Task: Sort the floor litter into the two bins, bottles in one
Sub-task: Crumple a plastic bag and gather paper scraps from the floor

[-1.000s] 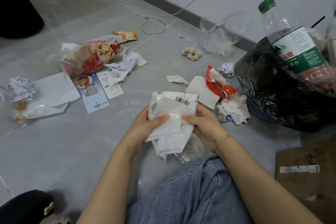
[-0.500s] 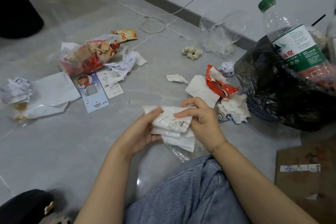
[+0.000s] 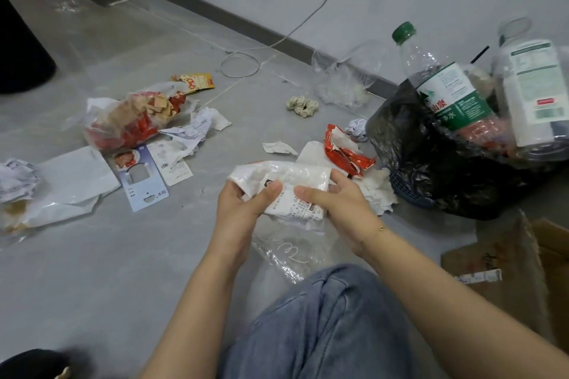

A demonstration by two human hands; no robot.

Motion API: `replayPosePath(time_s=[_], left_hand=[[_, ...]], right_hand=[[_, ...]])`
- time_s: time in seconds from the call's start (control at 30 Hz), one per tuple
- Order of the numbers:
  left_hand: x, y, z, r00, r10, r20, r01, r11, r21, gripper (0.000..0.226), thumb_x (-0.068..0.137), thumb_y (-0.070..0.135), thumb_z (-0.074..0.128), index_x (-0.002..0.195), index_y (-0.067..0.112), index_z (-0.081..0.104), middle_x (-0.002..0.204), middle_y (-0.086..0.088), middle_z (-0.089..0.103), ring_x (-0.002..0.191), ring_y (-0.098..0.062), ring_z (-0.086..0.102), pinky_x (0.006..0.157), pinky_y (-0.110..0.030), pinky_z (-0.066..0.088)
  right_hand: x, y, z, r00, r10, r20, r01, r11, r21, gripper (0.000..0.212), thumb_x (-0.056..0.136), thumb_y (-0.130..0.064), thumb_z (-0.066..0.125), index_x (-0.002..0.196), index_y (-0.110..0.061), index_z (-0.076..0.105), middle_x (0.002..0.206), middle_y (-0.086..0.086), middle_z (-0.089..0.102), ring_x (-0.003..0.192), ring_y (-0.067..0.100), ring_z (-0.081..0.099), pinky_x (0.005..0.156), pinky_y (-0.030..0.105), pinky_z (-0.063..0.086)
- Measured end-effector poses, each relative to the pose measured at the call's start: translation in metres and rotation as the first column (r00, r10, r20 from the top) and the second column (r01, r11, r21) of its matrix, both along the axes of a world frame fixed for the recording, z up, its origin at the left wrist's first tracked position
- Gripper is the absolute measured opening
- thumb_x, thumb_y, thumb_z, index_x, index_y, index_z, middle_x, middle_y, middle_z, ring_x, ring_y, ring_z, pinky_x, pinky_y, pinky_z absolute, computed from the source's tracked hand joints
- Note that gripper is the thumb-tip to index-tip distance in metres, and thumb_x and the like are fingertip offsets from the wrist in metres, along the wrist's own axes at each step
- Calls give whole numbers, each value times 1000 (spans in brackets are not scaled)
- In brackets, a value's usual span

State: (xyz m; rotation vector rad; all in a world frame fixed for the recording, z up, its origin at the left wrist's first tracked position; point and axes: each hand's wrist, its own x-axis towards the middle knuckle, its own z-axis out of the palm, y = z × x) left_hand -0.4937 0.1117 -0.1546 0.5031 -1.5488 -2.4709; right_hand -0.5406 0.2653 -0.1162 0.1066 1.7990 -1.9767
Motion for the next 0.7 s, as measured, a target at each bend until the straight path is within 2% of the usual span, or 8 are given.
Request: replayPosePath(time_s=[0.1,0.2,0.3,0.37,0.47,0.6,0.7], left_hand=[[-3,22,22,998,-59,-37,60,998,21,42,80,4,70,120,3,59,111,-17,70,102,-31,68,85,-38,56],[-7,50,51,985,-137,-103,141,990,33,33,82,3,67,115,5,62,109,-15,71,100,-28,68,86,-36,56],[-8,84,78,966,-204,-156,212,976,38,33,84,2,66,117,5,62,111,-15,70,102,-27,68,86,-37,56],[-9,106,92,959,-226,-168,239,969,56,31,83,3,67,113,7,64,107,-12,72,99,-26,69,80,-33,57],[-12,139,114,935,-305,-180,307,952,-19,29,82,9,70,111,8,66,104,-9,73,97,-23,70,74,-28,56],[-25,174,138,933,-320,-163,302,945,-129,34,81,14,73,113,15,63,105,-2,73,91,-11,70,69,-21,54],[-41,199,145,936,-313,-163,286,943,-169,41,83,12,72,121,15,56,111,-4,69,101,-14,67,84,-29,56]], right_hand=[[-4,18,31,1000,2,-28,-3,1000,-27,41,75,10,70,113,-2,62,103,16,72,91,28,71,74,39,60],[-4,49,69,994,-33,-102,40,997,71,40,74,11,71,111,-4,64,102,16,72,86,25,72,59,35,60],[0,86,106,977,18,-212,32,972,232,37,74,7,73,108,-4,65,101,13,73,88,23,72,66,30,60],[1,112,128,960,54,-274,37,949,314,37,75,4,74,110,-4,65,101,10,73,89,19,72,73,28,59],[0,154,159,941,121,-317,21,913,408,40,76,-3,76,114,-8,64,104,7,73,95,20,70,87,38,56],[-18,201,187,921,132,-367,50,893,447,38,76,-4,76,111,-10,64,104,6,73,97,20,70,92,41,53],[-35,235,205,885,47,-463,186,877,444,30,74,-4,77,102,-11,67,103,10,72,93,22,70,88,40,55]])
